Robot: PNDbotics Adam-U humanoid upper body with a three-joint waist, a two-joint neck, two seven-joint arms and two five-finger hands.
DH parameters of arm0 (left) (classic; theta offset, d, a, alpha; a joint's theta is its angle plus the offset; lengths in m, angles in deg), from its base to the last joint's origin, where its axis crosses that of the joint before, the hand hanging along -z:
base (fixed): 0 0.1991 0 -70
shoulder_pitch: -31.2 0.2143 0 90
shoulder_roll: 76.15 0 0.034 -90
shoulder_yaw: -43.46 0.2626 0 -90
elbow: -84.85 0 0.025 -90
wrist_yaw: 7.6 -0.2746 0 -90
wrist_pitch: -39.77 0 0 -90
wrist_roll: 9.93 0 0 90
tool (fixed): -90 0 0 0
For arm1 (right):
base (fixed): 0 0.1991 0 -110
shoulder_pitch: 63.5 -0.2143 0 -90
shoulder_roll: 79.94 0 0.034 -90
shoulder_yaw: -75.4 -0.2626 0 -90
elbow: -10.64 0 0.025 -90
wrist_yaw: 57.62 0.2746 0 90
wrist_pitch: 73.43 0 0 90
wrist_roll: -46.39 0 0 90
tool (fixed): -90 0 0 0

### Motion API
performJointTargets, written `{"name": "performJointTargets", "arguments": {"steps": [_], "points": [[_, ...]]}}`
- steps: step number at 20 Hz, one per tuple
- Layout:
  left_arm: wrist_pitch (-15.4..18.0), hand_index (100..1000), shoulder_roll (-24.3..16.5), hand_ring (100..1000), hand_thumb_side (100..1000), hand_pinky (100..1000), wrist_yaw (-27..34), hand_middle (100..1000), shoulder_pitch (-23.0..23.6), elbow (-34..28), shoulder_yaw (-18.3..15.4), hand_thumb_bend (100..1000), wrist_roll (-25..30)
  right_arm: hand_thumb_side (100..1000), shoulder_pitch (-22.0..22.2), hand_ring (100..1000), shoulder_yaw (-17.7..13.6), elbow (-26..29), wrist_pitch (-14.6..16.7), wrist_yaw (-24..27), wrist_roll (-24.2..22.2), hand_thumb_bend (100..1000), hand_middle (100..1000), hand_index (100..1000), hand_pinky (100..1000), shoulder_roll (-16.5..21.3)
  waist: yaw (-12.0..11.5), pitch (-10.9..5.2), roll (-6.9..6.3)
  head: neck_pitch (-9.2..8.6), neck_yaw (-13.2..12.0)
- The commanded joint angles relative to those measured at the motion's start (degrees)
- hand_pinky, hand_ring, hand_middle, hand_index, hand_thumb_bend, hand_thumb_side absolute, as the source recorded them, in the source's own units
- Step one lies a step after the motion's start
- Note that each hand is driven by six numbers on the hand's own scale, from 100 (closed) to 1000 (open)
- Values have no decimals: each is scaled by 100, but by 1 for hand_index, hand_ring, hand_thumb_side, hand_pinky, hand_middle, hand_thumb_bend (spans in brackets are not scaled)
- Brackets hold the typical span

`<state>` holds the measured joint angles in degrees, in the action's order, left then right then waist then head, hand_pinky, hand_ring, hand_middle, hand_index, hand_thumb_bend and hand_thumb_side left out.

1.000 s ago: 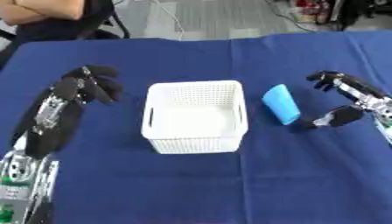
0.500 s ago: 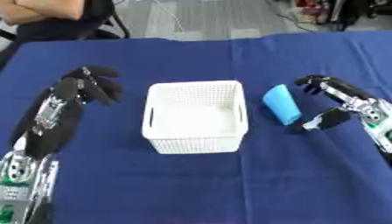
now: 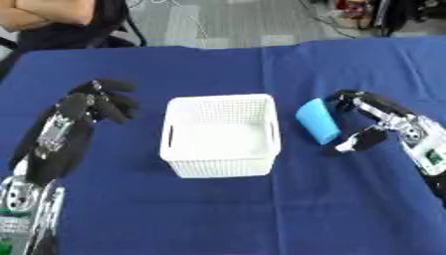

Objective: Pick up objects on the table and place them in the box.

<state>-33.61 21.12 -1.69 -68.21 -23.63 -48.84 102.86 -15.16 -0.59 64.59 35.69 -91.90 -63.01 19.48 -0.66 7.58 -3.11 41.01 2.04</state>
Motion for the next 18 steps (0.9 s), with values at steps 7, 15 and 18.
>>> {"name": "performJointTargets", "arguments": {"steps": [7,15,18], "points": [[16,537,-61,643,1000,615,43,751,-101,-85,6,145,32,325,-124,794,73,-114,105,-160,-58,885,861,911,764,-150,-44,-26,-11,-88,108],[12,537,-59,643,1000,616,52,752,-105,-82,18,145,52,438,-179,801,236,312,274,-429,45,893,843,867,784,-157,-61,-38,0,-74,109],[11,537,-64,643,1000,616,53,752,-95,-79,17,145,53,506,-197,804,331,671,346,-640,147,884,830,849,797,-89,-57,-56,9,-59,88]]}}
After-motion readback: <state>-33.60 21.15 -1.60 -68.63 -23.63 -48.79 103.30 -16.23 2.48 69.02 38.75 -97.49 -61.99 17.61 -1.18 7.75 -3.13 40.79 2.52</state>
